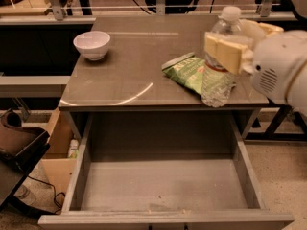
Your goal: Place water bottle into top drawer
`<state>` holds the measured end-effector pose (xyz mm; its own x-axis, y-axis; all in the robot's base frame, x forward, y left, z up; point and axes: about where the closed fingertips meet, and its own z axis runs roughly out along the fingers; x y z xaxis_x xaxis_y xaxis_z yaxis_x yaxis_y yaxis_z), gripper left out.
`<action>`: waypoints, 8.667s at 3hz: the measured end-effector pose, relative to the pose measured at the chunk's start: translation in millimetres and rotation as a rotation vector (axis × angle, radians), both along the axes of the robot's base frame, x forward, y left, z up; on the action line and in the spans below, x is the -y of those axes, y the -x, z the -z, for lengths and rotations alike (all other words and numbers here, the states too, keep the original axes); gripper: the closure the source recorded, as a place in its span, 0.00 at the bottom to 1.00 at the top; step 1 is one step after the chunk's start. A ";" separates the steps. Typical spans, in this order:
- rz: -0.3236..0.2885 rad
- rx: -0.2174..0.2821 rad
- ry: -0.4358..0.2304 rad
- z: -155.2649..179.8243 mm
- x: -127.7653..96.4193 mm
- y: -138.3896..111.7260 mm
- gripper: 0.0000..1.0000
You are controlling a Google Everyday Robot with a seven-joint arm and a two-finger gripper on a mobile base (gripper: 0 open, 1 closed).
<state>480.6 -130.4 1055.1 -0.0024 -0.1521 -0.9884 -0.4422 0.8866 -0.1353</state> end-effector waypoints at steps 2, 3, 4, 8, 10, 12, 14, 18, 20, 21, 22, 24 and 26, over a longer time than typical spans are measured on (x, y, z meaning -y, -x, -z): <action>-0.044 0.000 -0.025 20.8 -6.6 14.6 1.00; -0.056 -0.041 -0.037 35.0 -4.3 11.9 1.00; -0.085 -0.117 -0.018 62.7 16.4 9.7 1.00; -0.606 -0.240 -0.076 175.6 5.8 49.7 1.00; -0.654 -0.251 -0.109 192.9 2.5 58.3 1.00; -0.717 -0.227 -0.121 232.0 -6.2 53.6 1.00; -0.777 -0.155 -0.075 251.7 -8.4 45.4 1.00; -0.796 -0.107 -0.007 289.3 -29.8 49.9 1.00; -0.810 -0.093 -0.027 322.2 -28.5 40.7 1.00; -0.813 -0.094 -0.041 330.8 -29.8 42.0 1.00; -0.815 -0.095 -0.044 331.0 -30.5 42.7 1.00; -0.805 -0.096 -0.044 331.2 -25.9 44.4 0.72; -0.788 -0.097 -0.044 331.7 -18.3 47.6 0.25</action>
Offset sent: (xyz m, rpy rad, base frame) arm -0.0131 -0.0011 -0.0204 0.0346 -0.0008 0.0293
